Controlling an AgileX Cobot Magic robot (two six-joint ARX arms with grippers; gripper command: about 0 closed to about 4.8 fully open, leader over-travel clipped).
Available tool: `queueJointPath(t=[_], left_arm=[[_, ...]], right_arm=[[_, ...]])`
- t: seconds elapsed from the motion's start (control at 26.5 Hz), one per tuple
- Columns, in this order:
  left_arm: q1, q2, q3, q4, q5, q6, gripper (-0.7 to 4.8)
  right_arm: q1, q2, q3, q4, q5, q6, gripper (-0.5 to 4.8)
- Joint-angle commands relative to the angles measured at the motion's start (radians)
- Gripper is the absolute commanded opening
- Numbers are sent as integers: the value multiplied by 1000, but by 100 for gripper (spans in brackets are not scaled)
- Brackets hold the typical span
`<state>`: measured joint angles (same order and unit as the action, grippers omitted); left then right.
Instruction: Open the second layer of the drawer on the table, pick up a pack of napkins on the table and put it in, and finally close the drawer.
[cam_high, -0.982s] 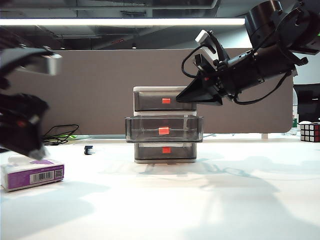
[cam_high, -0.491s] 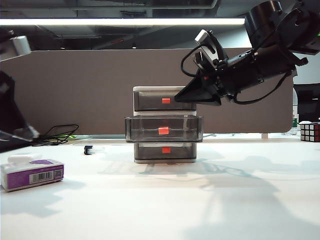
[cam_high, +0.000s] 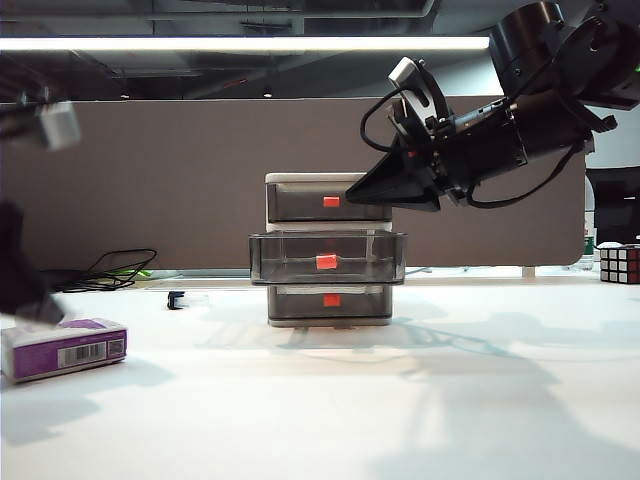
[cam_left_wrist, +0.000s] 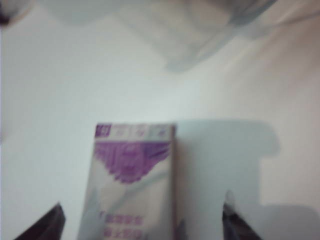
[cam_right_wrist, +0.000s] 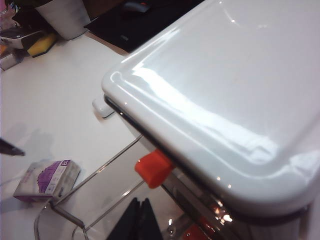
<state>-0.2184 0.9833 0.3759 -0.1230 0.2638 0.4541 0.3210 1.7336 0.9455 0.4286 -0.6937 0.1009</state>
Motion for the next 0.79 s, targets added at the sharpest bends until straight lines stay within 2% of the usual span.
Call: queueJointPath(t=[0.04, 0.26, 0.79], left_arm=[[47, 78, 10, 72, 71, 6, 386], [55, 169, 10, 187, 74, 6, 400], [55, 324, 29, 252, 117, -2, 399]], right_arm=[[2, -4, 5, 5, -8, 3, -5], [2, -4, 5, -29, -8, -1, -5], [1, -4, 5, -43, -8, 0, -5]])
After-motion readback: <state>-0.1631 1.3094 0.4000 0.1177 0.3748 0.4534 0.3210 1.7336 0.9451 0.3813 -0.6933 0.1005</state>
